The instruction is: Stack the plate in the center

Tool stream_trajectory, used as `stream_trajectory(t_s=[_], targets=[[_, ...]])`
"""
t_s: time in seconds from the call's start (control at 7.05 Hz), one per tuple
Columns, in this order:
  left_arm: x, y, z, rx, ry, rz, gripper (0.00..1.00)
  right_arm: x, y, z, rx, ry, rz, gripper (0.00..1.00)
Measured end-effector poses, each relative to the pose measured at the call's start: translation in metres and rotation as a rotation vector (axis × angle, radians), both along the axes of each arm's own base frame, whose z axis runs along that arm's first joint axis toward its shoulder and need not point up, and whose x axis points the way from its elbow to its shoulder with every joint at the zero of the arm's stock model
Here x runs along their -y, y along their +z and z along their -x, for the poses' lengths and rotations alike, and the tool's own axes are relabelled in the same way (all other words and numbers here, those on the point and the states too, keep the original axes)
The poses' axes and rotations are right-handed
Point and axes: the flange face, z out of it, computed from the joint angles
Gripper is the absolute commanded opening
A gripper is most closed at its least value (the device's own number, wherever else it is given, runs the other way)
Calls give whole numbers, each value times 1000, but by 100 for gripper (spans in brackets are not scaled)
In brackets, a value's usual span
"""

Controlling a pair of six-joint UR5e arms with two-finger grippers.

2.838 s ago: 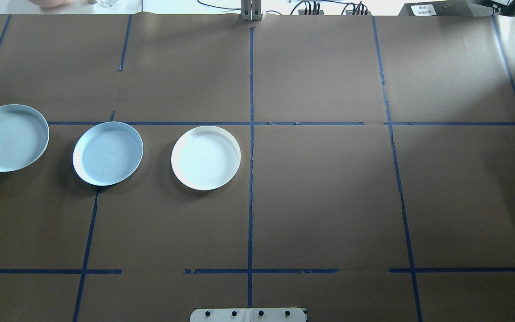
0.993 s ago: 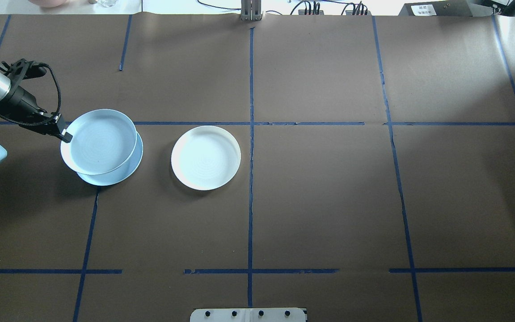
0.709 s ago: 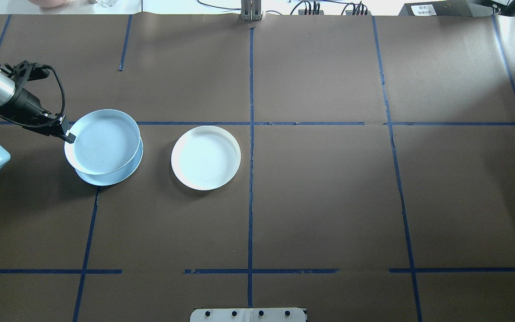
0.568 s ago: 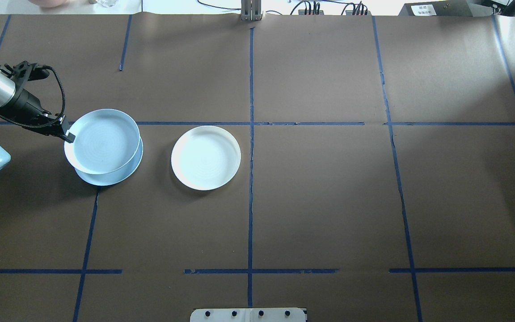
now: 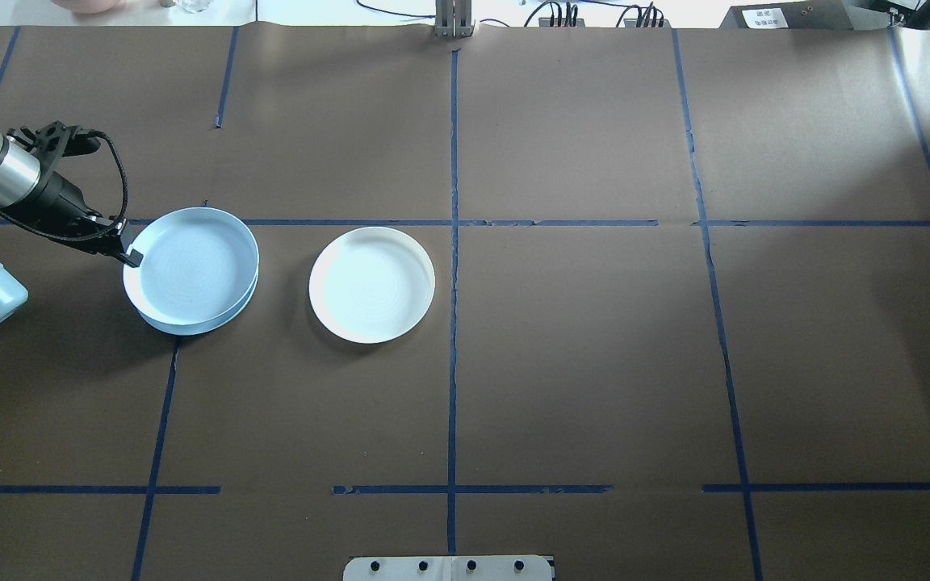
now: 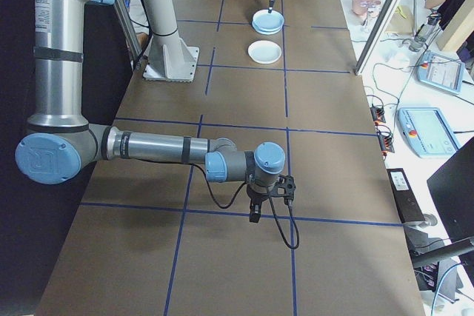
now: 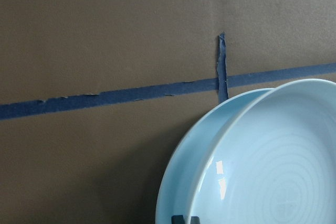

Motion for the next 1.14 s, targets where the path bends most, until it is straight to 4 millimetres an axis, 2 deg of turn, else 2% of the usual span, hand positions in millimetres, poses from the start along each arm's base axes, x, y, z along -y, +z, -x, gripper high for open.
stream_trajectory(t_s=[0.14,0.28,0.43,0.71,0.99,1.14], targets=[[-1,1,-1,3,0,-2,83,0,0,0,0,0,0,100],[-1,2,-1,7,-1,-6,89,0,0,0,0,0,0,100],[-1,3,-1,9,0,-10,99,0,0,0,0,0,0,100],[-1,-2,1,7,-3,-23,99,0,0,0,0,0,0,100],[1,-30,-2,-13,-7,-56,99,0,0,0,0,0,0,100],[4,-49,-11,-28,-8,-69,99,0,0,0,0,0,0,100]])
